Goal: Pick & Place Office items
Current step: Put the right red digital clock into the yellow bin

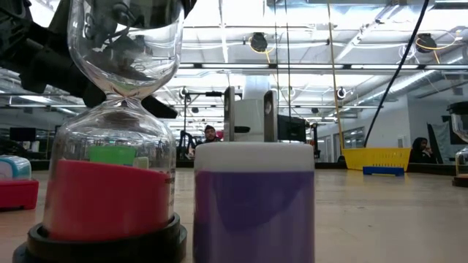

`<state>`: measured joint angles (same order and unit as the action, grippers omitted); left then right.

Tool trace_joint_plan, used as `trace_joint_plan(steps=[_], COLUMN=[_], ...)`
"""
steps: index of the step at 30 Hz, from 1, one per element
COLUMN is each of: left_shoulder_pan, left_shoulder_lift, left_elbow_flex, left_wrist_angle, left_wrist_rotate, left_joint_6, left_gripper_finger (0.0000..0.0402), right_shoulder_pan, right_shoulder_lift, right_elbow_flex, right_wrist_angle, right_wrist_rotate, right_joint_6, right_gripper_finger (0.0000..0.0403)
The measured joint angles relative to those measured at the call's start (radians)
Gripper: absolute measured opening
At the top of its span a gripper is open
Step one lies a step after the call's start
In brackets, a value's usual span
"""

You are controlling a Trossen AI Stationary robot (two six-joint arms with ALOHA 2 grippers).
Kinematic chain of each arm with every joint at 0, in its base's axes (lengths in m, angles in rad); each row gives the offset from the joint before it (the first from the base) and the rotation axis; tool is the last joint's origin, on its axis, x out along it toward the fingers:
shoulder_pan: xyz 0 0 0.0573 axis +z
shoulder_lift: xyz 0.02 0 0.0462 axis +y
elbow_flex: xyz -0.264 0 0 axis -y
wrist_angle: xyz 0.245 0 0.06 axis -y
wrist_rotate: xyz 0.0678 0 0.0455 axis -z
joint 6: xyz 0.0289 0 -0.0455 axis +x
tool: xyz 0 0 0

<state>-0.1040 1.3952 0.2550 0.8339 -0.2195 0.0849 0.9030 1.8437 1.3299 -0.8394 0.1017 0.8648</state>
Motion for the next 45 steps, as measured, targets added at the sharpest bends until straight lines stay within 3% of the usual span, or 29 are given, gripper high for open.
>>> trace_joint_plan(steps=[6, 10, 15, 23, 29, 35, 45], left_shoulder_pan=[0.0, 0.0, 0.0, -0.001, -0.003, -0.003, -0.003], left_shoulder_lift=[0.0, 0.0, 0.0, 0.0, 0.0, 0.0, 0.0], left_elbow_flex=[0.0, 0.0, 0.0, 0.0, 0.0, 0.0, 0.0], left_wrist_angle=[-0.02, -0.024, -0.024, -0.051, -0.054, -0.053, -0.053], left_wrist_rotate=[0.0, 0.0, 0.0, 0.009, 0.01, 0.01, 0.01], left_joint_6=[0.014, 0.028, 0.041, 0.039, 0.038, 0.038, 0.019], left_gripper_finger=[0.0004, 0.0014, 0.0023, 0.0005, 0.0024, 0.0011, 0.0022], right_shoulder_pan=[0.029, 0.045, 0.044, 0.021, 0.016, -0.015, -0.047], right_shoulder_lift=[0.045, 0.082, 0.14, 0.142, 0.142, 0.136, 0.121], right_elbow_flex=[0.07, 0.093, 0.124, 0.129, 0.085, 0.047, 0.044], right_wrist_angle=[-0.045, -0.052, -0.056, -0.076, -0.025, 0.023, 0.029], right_wrist_rotate=[0.0, -0.003, -0.08, -0.028, -0.099, -0.158, -0.164], right_joint_6=[-0.029, -0.039, -0.089, -0.172, -0.168, -0.088, -0.121], right_gripper_finger=[0.0297, 0.0297, 0.0297, 0.0291, 0.0263, 0.0235, 0.0133])
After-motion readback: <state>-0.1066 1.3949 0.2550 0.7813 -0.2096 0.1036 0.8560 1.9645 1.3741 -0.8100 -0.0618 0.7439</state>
